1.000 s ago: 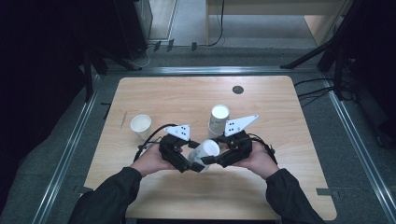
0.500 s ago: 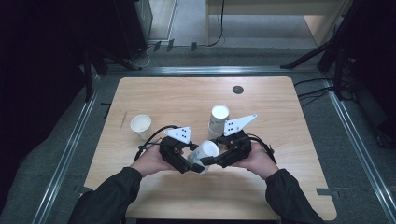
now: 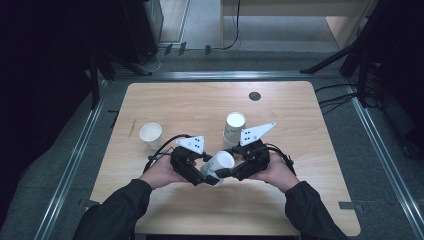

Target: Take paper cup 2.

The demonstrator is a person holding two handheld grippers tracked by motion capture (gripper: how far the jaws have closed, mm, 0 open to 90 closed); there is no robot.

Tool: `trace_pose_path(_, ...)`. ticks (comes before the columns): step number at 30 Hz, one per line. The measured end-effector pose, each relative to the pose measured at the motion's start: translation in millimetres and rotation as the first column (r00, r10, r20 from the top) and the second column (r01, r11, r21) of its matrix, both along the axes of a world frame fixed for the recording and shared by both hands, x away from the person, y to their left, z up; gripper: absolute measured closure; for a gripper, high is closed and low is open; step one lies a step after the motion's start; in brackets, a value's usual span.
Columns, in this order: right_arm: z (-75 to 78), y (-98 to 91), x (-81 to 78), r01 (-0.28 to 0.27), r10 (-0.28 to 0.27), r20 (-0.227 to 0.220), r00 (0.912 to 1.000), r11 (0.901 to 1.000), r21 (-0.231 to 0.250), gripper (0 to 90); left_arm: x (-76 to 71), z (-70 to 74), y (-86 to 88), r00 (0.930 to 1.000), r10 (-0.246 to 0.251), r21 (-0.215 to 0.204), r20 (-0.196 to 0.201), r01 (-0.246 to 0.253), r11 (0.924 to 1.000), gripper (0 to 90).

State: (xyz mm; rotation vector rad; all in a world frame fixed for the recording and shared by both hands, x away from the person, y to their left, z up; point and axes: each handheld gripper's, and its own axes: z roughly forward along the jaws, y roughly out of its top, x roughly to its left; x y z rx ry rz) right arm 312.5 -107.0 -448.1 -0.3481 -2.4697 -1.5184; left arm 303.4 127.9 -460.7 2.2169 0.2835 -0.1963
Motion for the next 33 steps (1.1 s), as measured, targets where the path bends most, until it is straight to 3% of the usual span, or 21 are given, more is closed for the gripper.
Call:
trace_pose_path(9, 1.8, -17.7, -1.6, 0.062, -0.061, 0.050, 0.9969, 0.9975, -0.033, 27.0, 6.6, 15.0, 15.2, 0.9989, 0.035, 0.048, 0.031, -0.036, 0.9982, 27.8)
trace_pose_path(11, 0.8, -21.1, -2.0, 0.076, -0.074, 0.045, 0.9963, 0.9958, -0.050, 27.9, 7.8, 18.7, 18.3, 0.9984, 0.039, 0.064, 0.042, -0.041, 0.9971, 27.8)
trace_pose_path(14, -2.8, -25.2, -3.9, 0.077, -0.075, 0.037, 0.9965, 0.9950, -0.063, 29.9, 8.6, 22.5, 20.8, 0.9983, 0.045, 0.082, 0.037, -0.048, 0.9954, 27.8)
trace_pose_path(18, -6.2, -25.2, -9.4, 0.083, -0.078, 0.062, 0.9950, 0.9925, -0.090, 30.0, 7.6, 23.5, 20.2, 0.9979, 0.041, 0.125, 0.051, -0.048, 0.9910, 27.7)
trace_pose_path(21, -7.5, -25.7, -11.6, 0.090, -0.084, 0.075, 0.9937, 0.9920, -0.089, 30.6, 6.5, 22.2, 19.4, 0.9981, 0.035, 0.147, 0.050, -0.042, 0.9883, 27.7)
trace_pose_path(26, -11.7, -22.9, -15.5, 0.097, -0.080, 0.139, 0.9871, 0.9881, -0.119, 33.4, 6.4, 22.0, 19.6, 0.9986, 0.028, 0.160, 0.046, -0.035, 0.9864, 27.7)
trace_pose_path(31, -18.4, -20.8, -14.0, 0.110, -0.090, 0.136, 0.9866, 0.9828, -0.148, 34.7, 8.7, 23.7, 21.0, 0.9993, 0.021, 0.177, 0.032, -0.026, 0.9838, 27.7)
trace_pose_path(33, -19.4, -19.2, -14.9, 0.110, -0.090, 0.134, 0.9869, 0.9819, -0.154, 31.3, 9.8, 23.8, 21.2, 0.9996, 0.018, 0.191, 0.024, -0.022, 0.9813, 27.7)
